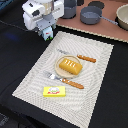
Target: Place the bread, butter, and milk from the table onto the serving area.
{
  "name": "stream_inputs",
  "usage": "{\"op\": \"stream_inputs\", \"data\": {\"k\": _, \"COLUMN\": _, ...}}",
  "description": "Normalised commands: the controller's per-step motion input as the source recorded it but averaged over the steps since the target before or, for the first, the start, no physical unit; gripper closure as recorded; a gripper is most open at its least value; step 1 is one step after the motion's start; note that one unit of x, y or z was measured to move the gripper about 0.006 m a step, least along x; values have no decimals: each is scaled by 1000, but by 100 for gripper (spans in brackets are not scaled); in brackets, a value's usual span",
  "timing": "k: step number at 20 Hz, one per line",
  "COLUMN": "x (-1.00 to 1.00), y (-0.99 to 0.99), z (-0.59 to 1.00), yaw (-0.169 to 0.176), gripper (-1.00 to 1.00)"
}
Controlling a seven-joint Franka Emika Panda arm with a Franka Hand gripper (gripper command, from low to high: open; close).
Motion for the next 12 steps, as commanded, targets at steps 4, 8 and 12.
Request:
{"op": "stream_inputs", "data": {"k": 4, "x": -297, "y": 263, "z": -69, "yaw": 0, "gripper": 100}}
{"op": "stream_inputs", "data": {"k": 8, "x": -24, "y": 147, "z": 126, "yaw": -37, "gripper": 100}}
{"op": "stream_inputs", "data": {"k": 12, "x": 431, "y": 201, "z": 1000, "yaw": -119, "gripper": 100}}
